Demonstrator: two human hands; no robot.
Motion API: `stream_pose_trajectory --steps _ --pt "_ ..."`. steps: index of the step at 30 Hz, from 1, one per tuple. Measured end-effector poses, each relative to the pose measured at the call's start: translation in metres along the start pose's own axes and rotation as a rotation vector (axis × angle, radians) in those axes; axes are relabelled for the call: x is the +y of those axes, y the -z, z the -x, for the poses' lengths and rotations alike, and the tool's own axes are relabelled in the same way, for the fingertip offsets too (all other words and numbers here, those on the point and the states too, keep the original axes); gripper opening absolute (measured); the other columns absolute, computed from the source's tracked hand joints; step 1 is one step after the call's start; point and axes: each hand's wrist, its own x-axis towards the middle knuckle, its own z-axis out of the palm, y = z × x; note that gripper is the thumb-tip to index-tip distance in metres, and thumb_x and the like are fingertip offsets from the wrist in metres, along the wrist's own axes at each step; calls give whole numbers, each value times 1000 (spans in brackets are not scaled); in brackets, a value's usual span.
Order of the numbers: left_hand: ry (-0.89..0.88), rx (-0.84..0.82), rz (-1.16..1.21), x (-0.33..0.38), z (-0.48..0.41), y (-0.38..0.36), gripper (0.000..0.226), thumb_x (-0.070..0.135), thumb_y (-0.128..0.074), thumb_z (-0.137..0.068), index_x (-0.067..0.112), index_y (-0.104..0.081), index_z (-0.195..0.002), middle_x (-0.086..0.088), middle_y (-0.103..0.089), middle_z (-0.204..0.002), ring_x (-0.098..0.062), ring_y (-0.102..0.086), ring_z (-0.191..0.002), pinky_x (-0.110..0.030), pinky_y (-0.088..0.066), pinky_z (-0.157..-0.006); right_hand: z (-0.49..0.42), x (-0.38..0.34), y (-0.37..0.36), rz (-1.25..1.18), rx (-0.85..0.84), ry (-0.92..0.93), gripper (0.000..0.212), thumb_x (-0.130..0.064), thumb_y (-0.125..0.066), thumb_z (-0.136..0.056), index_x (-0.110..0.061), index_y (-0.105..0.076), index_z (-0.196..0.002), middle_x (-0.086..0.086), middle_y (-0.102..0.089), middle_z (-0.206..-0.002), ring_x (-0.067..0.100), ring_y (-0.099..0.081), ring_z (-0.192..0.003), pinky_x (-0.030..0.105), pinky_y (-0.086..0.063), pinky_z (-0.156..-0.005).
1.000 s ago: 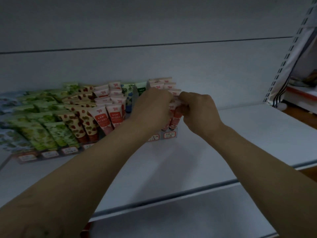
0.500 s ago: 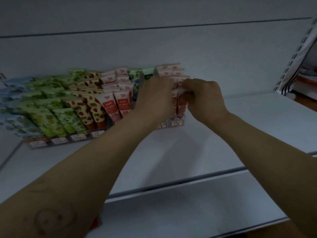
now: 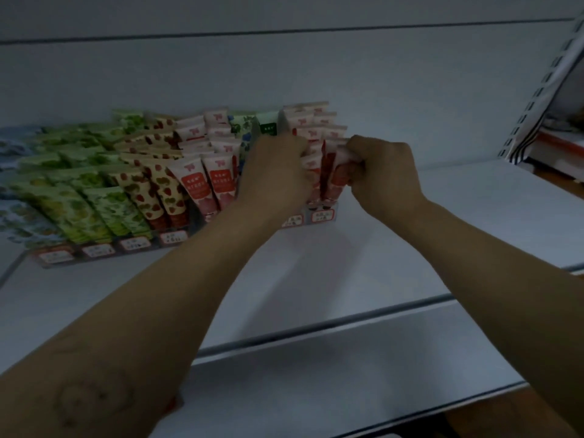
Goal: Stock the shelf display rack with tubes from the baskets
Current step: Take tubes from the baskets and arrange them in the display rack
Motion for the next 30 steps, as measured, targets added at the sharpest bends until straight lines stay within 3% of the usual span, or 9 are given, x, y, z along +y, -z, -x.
stream_pose_trajectory --steps 4,6,8,12,17,21,24,26,30 --pt "-15 50 51 -6 14 0 16 3 -63 -79 18 -67 -81 8 -48 -65 -12 -49 -62 -11 -26 -47 -10 -12 -10 10 -103 137 26 -19 -46 -72 -10 -70 -78 12 -69 -72 33 -62 -62 35 -50 -54" --pt "-17 45 16 -3 11 -1 14 6 -63 -81 15 -70 -89 4 -54 -70 -18 -56 -69 -12 -27 -52 -12 -10 -10 -8 -119 134 29 -22 -48 -73 -12 -73 -85 10 -71 -77 32 -64 -66 35 -51 -58" --pt "-44 35 -34 4 6 -1 11 10 -62 -83 12 -69 -91 -4 -64 -79 -23 -61 -77 -24 -36 -59 -9 -6 -6 -57 -88 113 38 -30 -44 -73 -11 -73 -87 10 -71 -80 32 -65 -70 36 -52 -60" --pt "-34 26 -153 15 -2 -5 16 12 -57 -86 8 -67 -98 -13 -66 -94 -31 -62 -89 -36 -48 -67 -5 -3 -7 -75 -48 52 42 -31 -38 -73 -8 -71 -86 9 -71 -82 28 -65 -73 37 -51 -61" --pt "-35 -12 -223 15 -7 -4 16 17 -55 -88 8 -63 -98 -12 -60 -94 -29 -58 -92 -34 -34 -63 -3 -6 -7 -79 -52 3 39 -26 -37 -70 -7 -69 -81 8 -69 -78 26 -63 -69 35 -46 -59" --pt "-15 -26 -189 12 -6 -1 14 18 -61 -84 11 -66 -95 -10 -62 -89 -30 -61 -87 -32 -41 -61 -1 -13 -3 -86 -76 -71 42 -30 -36 -72 -10 -71 -86 7 -71 -82 24 -65 -72 32 -49 -62" --pt "6 -100 -146 9 -3 2 17 17 -63 -83 14 -68 -99 -9 -65 -93 -28 -62 -86 -31 -46 -63 2 -17 6 -93 -137 -183 27 -19 -52 -83 -15 -71 -102 6 -72 -88 25 -66 -77 27 -48 -66" --pt "44 -150 -119 8 4 8 23 18 -62 -84 17 -67 -107 -7 -67 -98 -27 -63 -89 -31 -48 -65 8 -23 16 -112 -221 -266 36 -15 -65 -84 -21 -62 -120 4 -69 -97 23 -65 -83 29 -50 -74" --pt "90 -132 -102 2 39 28 30 21 -56 -91 14 -57 -119 -10 -62 -119 -27 -62 -94 -37 -55 -73 31 -36 40 -21 -302 -334 73 -35 -71 -83 -28 -31 -143 -3 -57 -119 15 -60 -98 34 -50 -84"
